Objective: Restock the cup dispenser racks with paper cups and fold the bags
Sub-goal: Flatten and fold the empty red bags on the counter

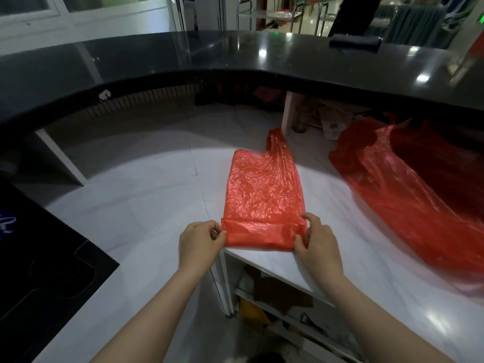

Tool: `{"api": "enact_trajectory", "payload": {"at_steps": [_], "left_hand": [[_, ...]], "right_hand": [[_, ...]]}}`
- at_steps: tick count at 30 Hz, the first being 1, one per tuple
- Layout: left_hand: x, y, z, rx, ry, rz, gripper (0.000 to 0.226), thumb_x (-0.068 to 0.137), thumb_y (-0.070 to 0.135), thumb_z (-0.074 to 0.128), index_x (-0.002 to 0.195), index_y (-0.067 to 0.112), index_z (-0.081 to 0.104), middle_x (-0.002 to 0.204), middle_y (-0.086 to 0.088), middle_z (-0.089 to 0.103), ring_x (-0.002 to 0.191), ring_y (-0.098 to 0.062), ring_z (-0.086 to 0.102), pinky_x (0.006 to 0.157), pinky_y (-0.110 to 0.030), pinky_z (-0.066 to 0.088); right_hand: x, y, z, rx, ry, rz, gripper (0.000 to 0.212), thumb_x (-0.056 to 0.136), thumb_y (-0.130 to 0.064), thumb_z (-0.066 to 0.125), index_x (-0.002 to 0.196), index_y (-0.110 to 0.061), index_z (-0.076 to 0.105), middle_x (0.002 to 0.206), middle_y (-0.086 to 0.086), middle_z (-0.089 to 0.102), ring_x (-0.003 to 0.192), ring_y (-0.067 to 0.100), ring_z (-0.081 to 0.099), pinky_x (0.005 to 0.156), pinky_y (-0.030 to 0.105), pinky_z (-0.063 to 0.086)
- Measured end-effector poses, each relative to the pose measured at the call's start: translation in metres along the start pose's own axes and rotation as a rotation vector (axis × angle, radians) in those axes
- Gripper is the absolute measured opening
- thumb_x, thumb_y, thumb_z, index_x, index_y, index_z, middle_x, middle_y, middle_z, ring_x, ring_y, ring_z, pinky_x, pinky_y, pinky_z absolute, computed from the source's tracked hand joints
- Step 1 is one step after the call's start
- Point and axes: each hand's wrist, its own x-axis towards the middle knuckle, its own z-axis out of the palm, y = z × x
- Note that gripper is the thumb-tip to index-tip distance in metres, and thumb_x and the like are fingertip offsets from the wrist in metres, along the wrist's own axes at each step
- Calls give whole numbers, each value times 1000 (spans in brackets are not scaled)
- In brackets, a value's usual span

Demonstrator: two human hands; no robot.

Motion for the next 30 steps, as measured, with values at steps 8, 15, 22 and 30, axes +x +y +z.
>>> {"api": "enact_trajectory", "payload": {"at_steps": [8,15,22,30], "left_hand": [[6,5,4,301,-381,523,59,94,18,48,149,28,26,158,1,16,147,-20,7,117,-35,-2],[7,-10,4,273,-518,503,80,82,70,45,149,38,15,155,18,6,144,-5,0,116,-28,-3],[13,-12,-2,-266,-309,262,29,78,29,76,103,41,66,119,19,58,106,4,54,90,-14,46],[7,-8,9,-294,-115,138,64,84,23,68,135,46,38,114,25,49,85,7,57,72,-10,47]], "right_hand": [[-8,-2,1,-252,54,-302,28,87,-32,64,113,-22,68,115,0,62,109,27,55,96,42,40],[-7,-2,-7,-184,-122,-183,54,75,-50,57,126,-35,51,122,-16,49,117,10,40,103,29,31],[0,10,-7,27,2,-74,9,80,-25,67,86,-25,73,88,-14,58,92,7,43,74,20,35],[0,9,-1,228,28,178,48,79,-39,71,115,-41,40,72,-8,60,71,7,58,60,27,46]]}}
